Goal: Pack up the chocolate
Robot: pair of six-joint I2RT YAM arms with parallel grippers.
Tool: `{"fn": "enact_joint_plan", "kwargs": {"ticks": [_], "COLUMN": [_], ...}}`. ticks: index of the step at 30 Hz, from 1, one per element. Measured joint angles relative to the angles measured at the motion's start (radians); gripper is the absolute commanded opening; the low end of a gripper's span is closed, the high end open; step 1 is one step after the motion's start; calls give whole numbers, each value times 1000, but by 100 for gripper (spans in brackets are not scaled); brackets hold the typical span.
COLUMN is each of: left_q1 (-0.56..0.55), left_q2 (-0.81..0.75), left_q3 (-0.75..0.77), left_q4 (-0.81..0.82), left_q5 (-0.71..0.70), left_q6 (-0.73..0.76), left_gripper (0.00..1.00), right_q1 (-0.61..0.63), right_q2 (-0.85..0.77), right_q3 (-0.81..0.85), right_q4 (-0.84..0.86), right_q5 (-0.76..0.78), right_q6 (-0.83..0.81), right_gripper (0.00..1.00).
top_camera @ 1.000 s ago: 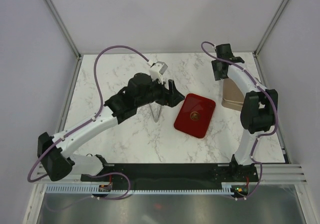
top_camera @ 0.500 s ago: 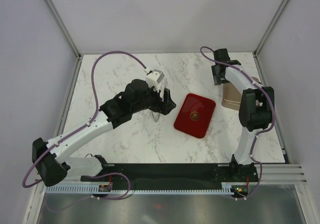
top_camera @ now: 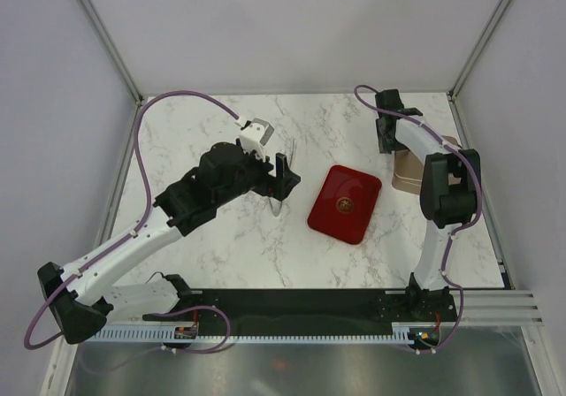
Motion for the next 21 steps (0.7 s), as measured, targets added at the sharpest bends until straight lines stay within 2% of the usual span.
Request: {"fn": "enact_joint_plan", "kwargs": {"ticks": [21], "left_q1": [0], "left_q2": [0], "left_q3": [-2], "left_q4": [0], "left_q5": [-29], "left_q6": [11], "left_gripper": [89], "right_q1": [-31], "right_q2": [12], "right_q3": [2], "right_q4": [-7], "right_q5": [31], "right_q6": [131], "right_gripper": [51]}}
